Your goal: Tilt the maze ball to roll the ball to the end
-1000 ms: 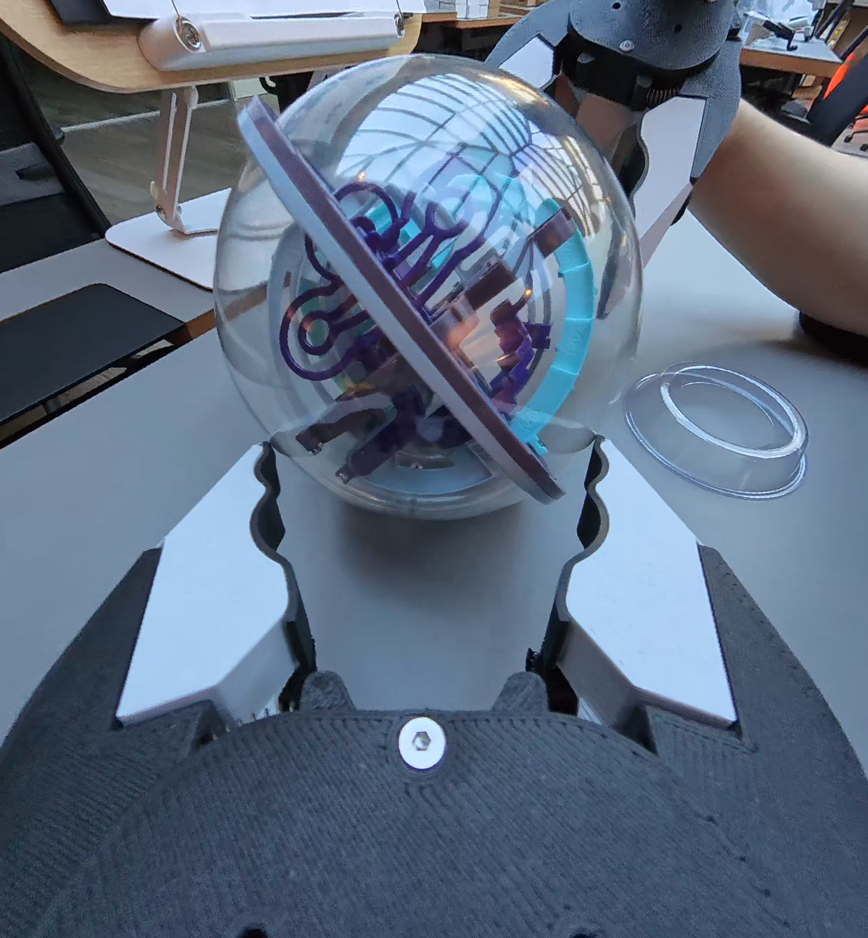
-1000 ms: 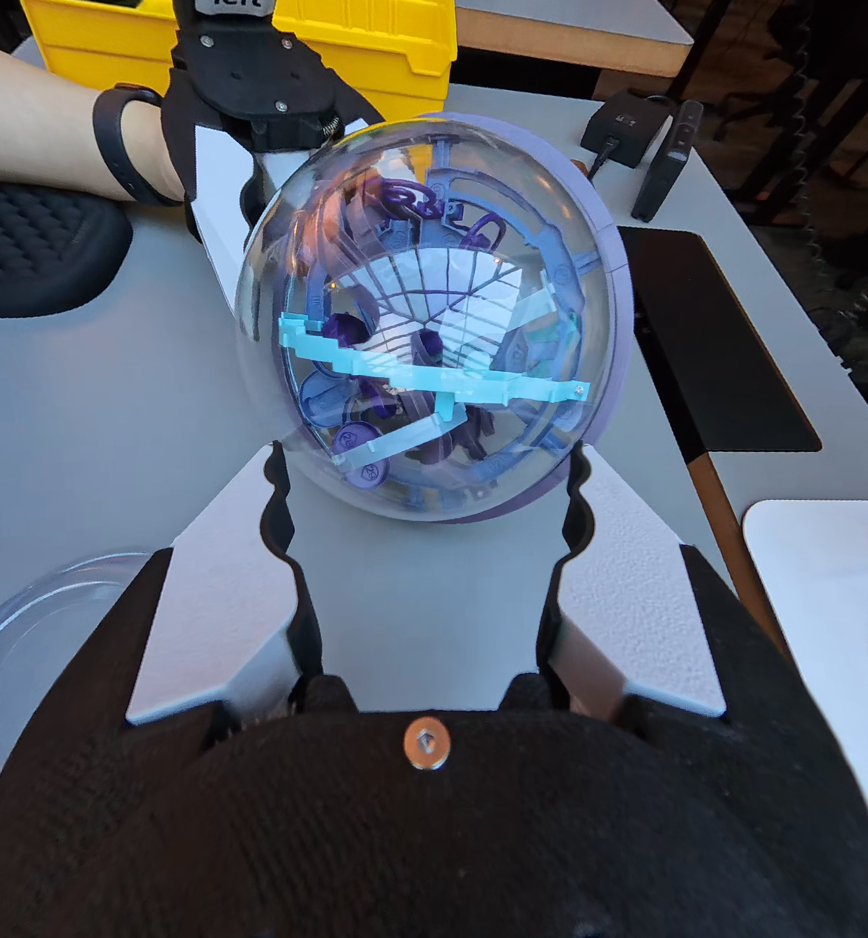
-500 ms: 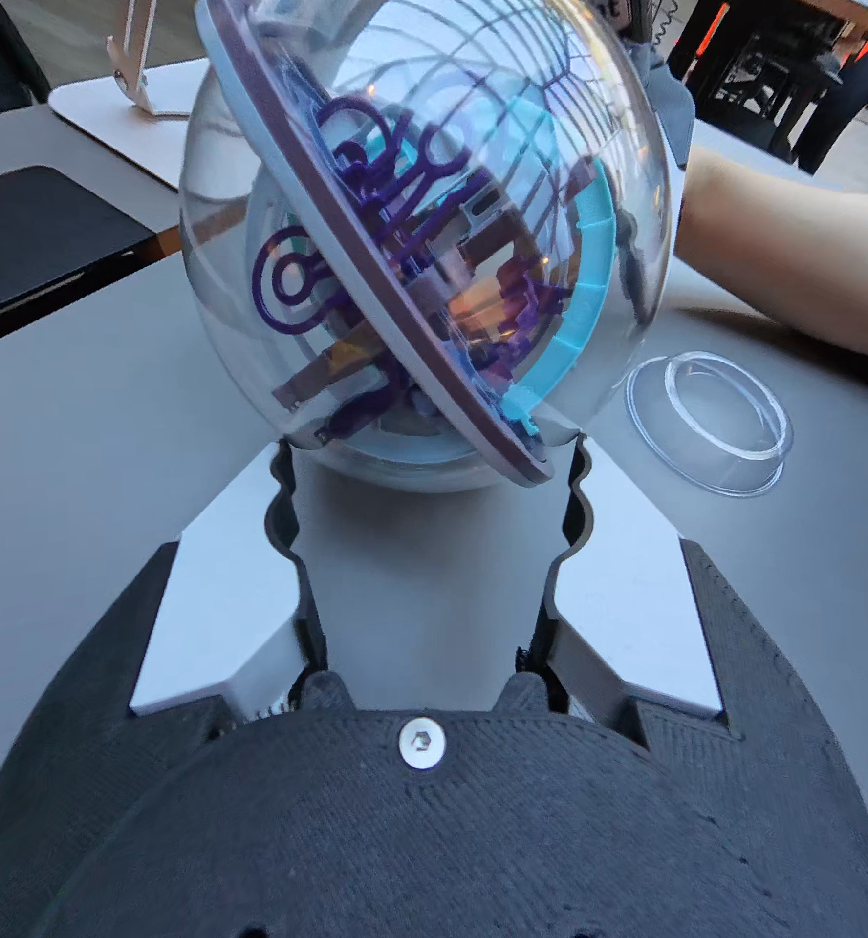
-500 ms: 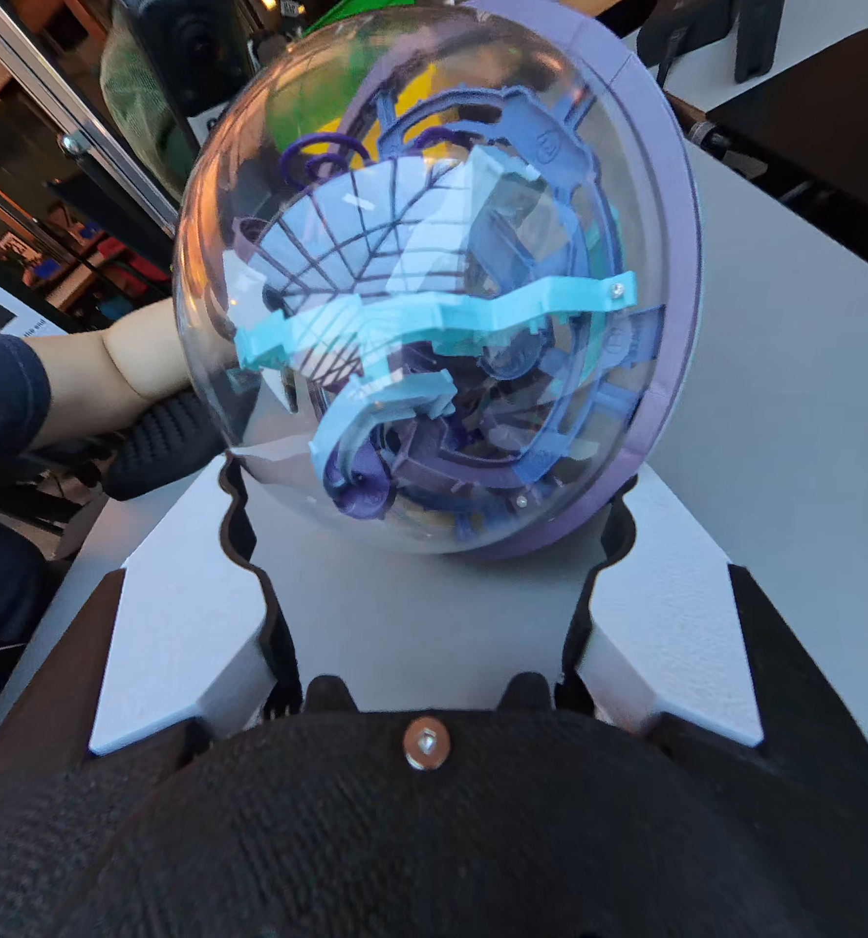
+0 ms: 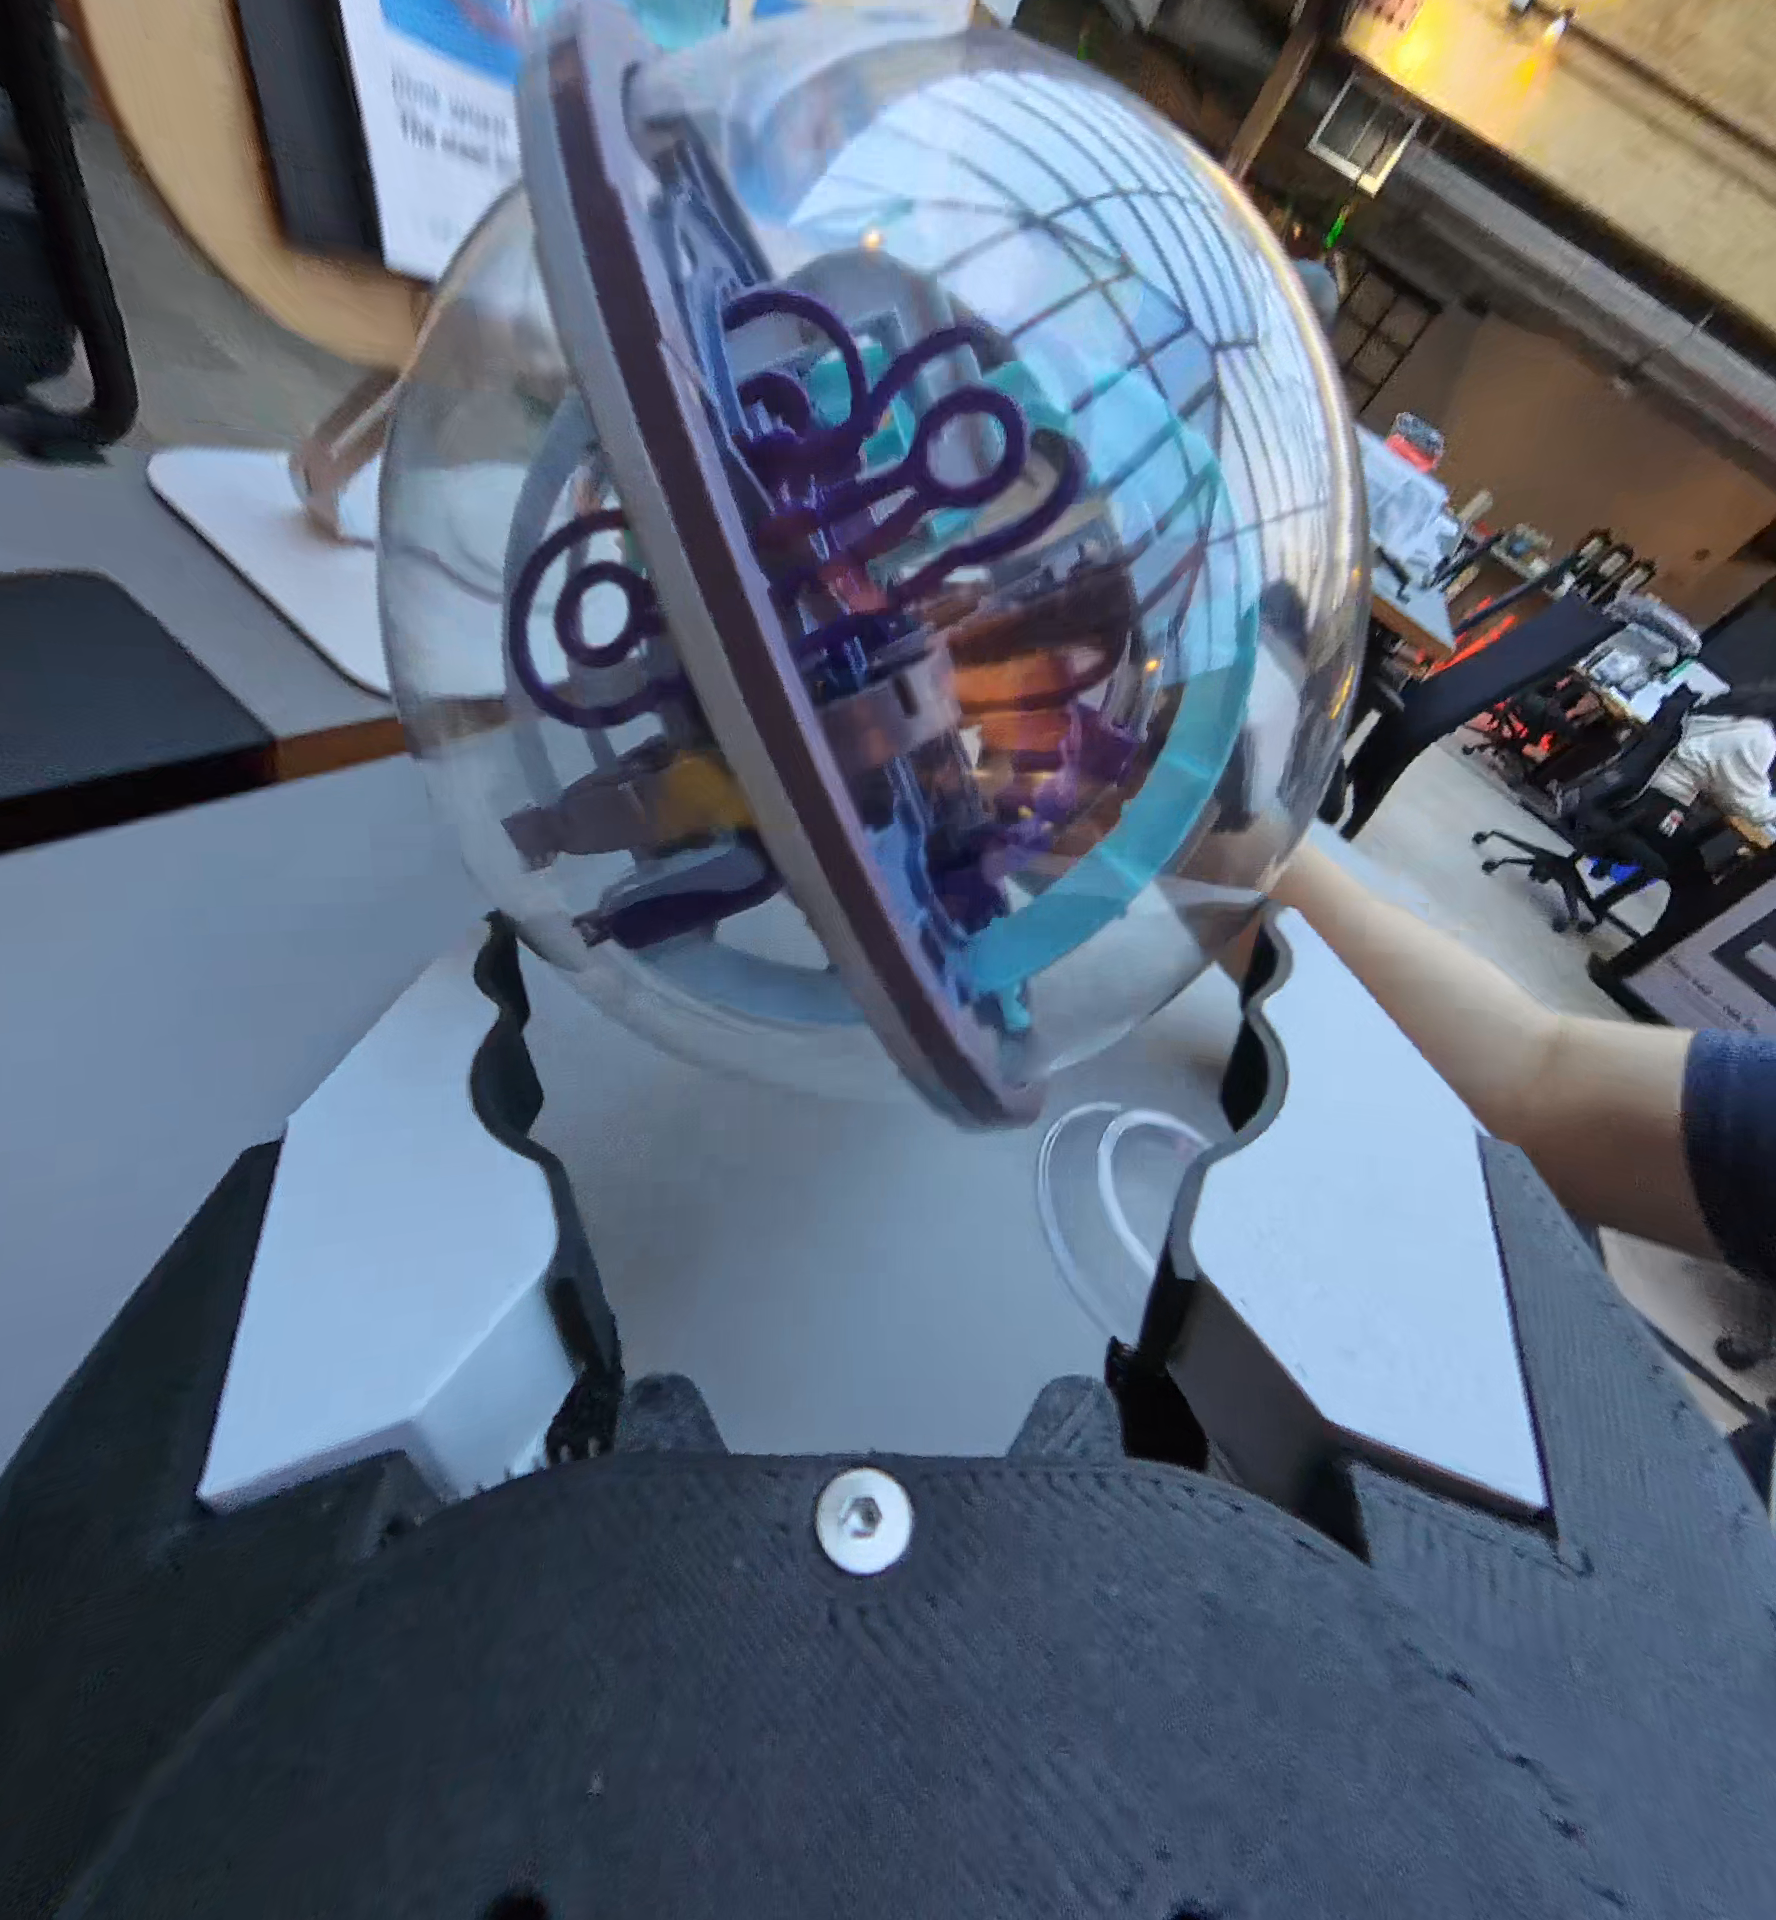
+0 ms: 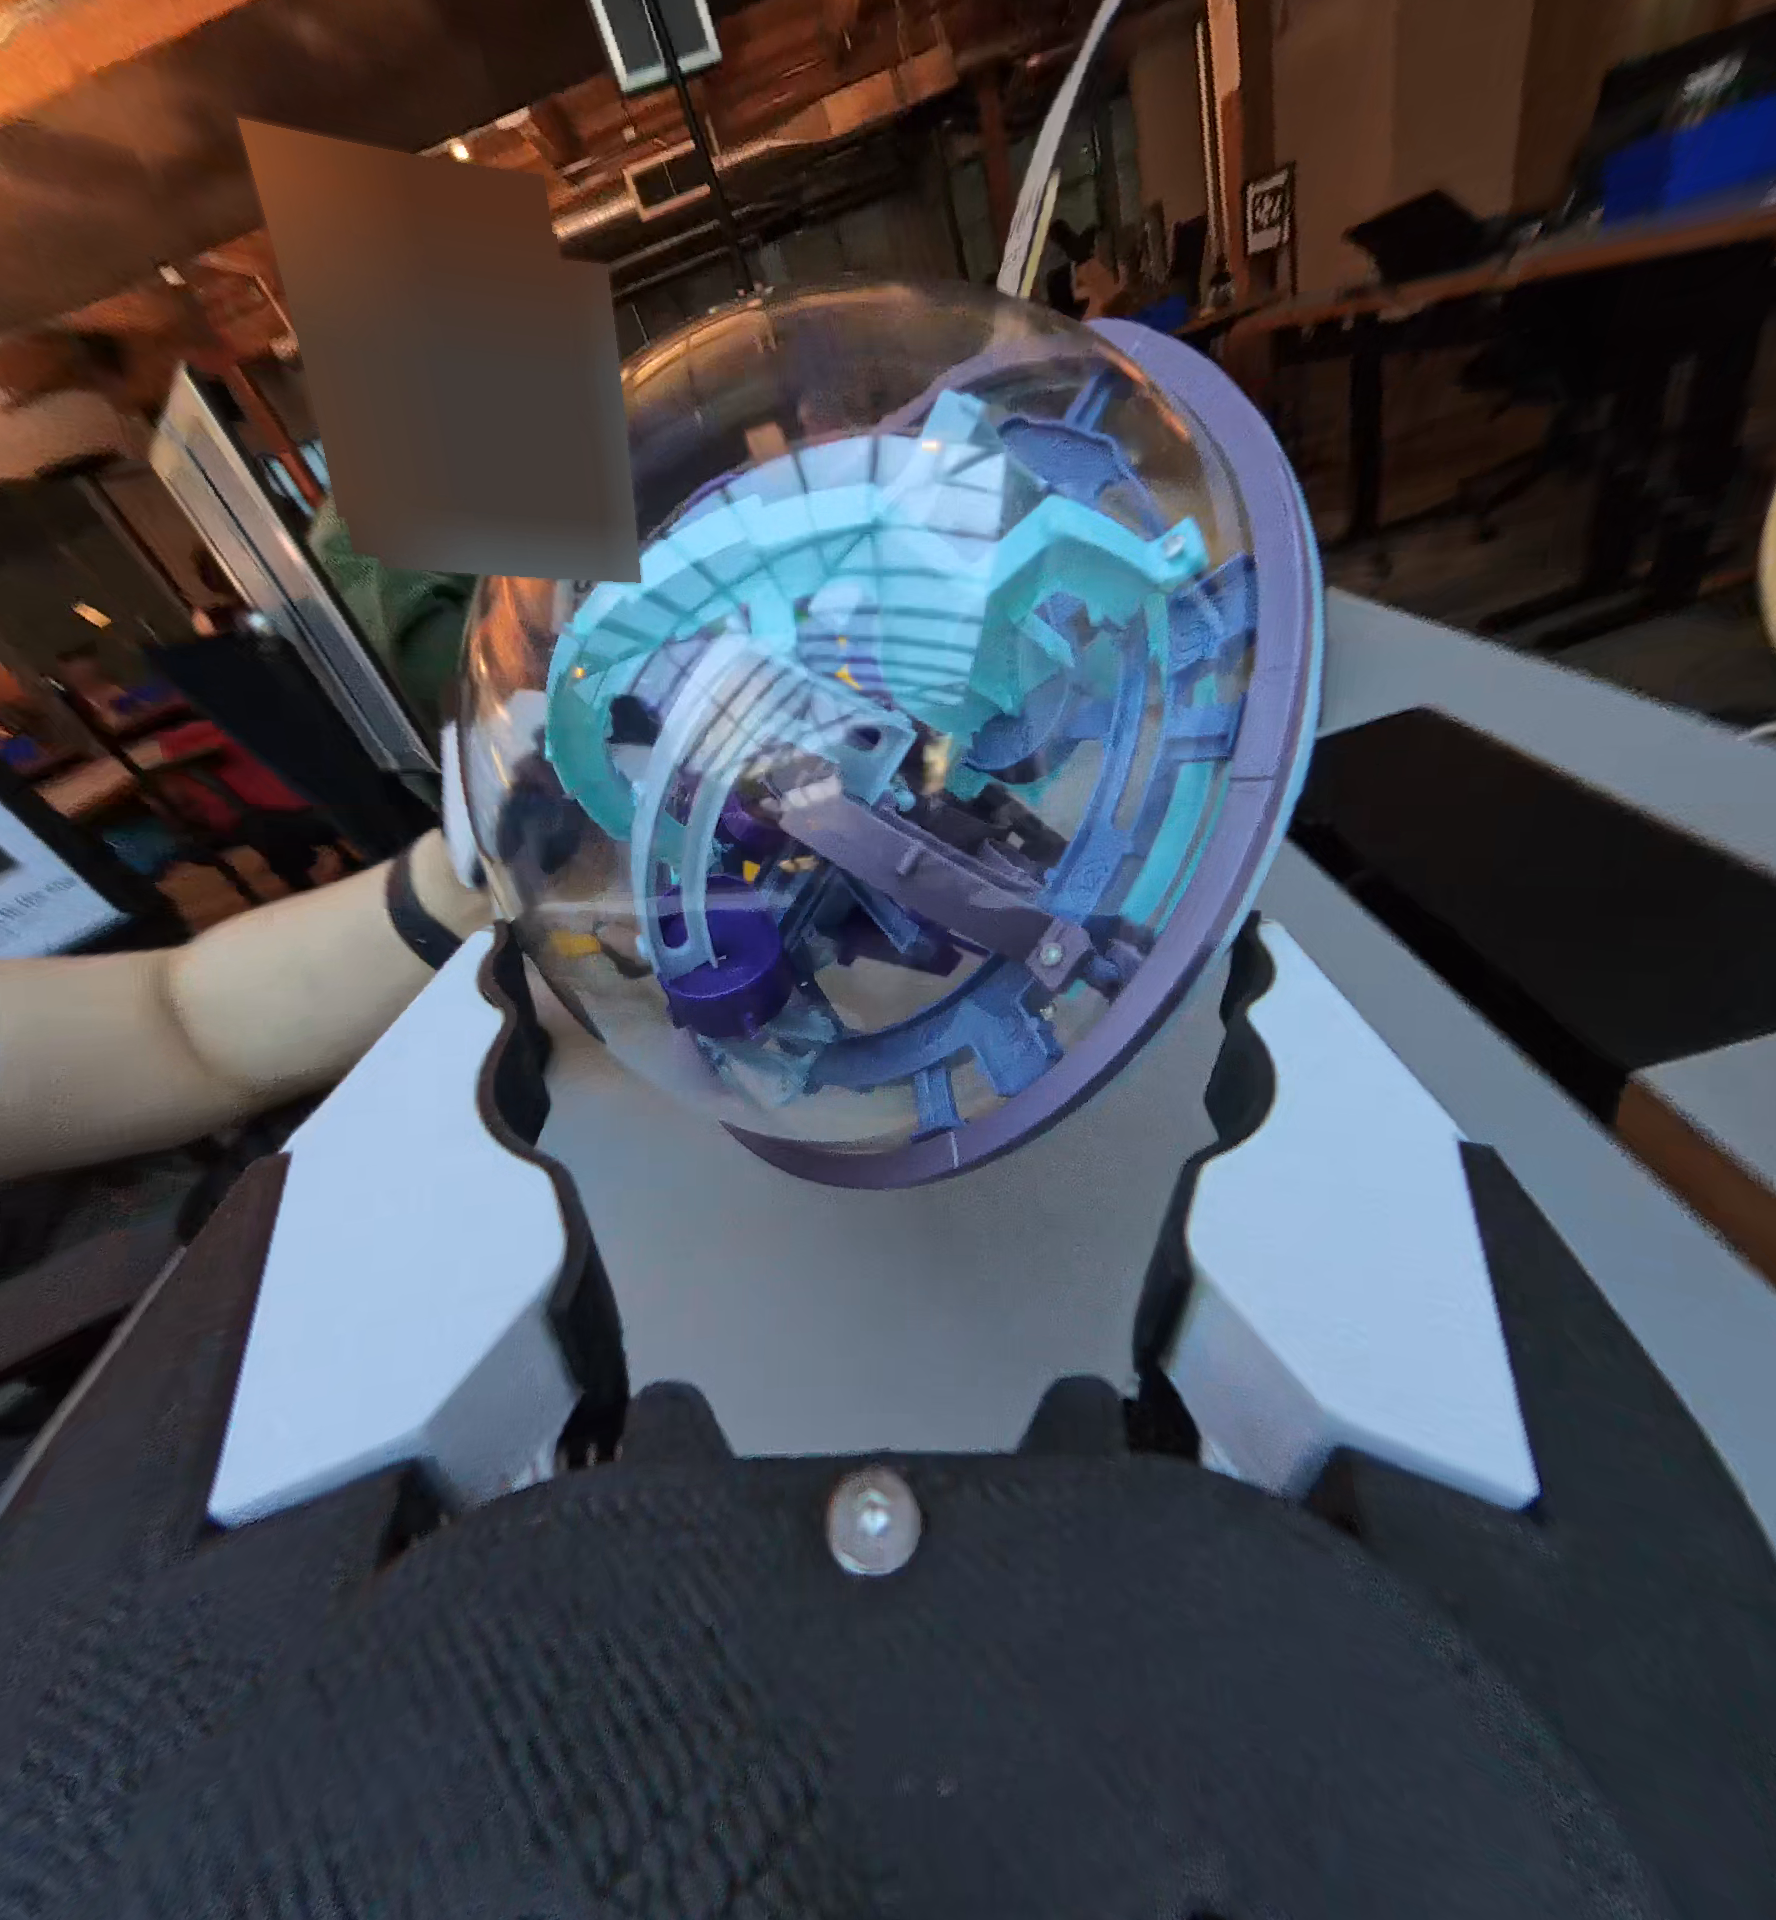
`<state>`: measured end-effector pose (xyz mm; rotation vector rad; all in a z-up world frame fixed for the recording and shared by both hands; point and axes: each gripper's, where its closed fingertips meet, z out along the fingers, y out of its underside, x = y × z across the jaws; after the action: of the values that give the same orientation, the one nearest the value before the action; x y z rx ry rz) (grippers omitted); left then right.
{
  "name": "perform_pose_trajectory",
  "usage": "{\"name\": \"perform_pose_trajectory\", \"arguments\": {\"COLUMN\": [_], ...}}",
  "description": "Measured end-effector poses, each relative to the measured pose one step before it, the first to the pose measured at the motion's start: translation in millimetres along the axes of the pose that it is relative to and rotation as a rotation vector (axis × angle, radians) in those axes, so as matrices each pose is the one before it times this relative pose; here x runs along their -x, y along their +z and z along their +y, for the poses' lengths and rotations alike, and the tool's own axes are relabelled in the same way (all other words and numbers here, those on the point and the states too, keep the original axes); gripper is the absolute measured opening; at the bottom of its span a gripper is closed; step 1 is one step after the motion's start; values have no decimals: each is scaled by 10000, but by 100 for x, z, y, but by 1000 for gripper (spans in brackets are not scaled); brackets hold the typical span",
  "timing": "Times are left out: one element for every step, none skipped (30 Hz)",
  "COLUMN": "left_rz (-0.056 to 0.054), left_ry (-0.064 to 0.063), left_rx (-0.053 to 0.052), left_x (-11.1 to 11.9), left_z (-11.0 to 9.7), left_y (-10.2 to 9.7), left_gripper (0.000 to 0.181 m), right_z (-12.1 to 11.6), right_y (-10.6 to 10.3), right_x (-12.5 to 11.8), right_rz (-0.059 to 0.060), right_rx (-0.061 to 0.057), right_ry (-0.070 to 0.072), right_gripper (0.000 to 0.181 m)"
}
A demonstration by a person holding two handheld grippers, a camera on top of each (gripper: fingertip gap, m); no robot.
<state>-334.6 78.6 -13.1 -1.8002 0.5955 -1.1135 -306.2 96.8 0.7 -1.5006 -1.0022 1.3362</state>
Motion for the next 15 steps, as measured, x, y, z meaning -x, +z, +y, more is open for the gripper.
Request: {"name": "perform_pose_trajectory", "arguments": {"left_rz": [16, -108, -99, 35, 128, 133, 89, 52, 35, 34, 45, 58, 62, 62, 74], "left_ry": [202, 288, 345, 332, 257, 188, 224, 325, 383, 383, 376, 393, 412, 414, 394], "left_rx": [-210, -137, -125, -207, -314, -343, -274, -220, -176, -131, -109, -126, -133, -103, -60], "left_x": [-927, -701, -680, -849, -921, -939, -908, -869, -838, -821, -831, -865, -866, -849, -794], "left_z": [-1149, -1022, -977, -1071, -1207, -1263, -1137, -1060, -982, -922, -896, -893, -906, -849, -763], "left_y": [466, 520, 517, 459, 353, 324, 342, 335, 289, 228, 167, 97, 24, -15, -53], "left_gripper": [145, 151, 154, 158, 159, 158, 159, 159, 159, 159, 159, 159, 159, 159, 159], "right_z": [-896, -866, -931, -1175, -1363, -1403, -1267, -1127, -1026, -955, -968, -1027, -1046, -997, -934], "right_y": [-461, -498, -561, -679, -796, -810, -736, -663, -602, -558, -522, -507, -460, -431, -388], "right_x": [526, 433, 308, 176, 71, 74, 81, 109, 148, 189, 255, 317, 371, 390, 388], "right_rz": [327, 351, 366, 326, 212, 101, 93, 91, 91, 79, 73, 74, 67, 63, 71], "right_rx": [68, 122, 122, -57, -258, -346, -302, -237, -149, -102, -110, -134, -158, -123, -99], "right_ry": [-903, -877, -790, -626, -301, -125, -182, -232, -240, -244, -261, -314, -341, -353, -377], "right_gripper": [133, 132, 132, 132, 133, 132, 133, 133, 133, 133, 133, 133, 133, 133, 133]}}
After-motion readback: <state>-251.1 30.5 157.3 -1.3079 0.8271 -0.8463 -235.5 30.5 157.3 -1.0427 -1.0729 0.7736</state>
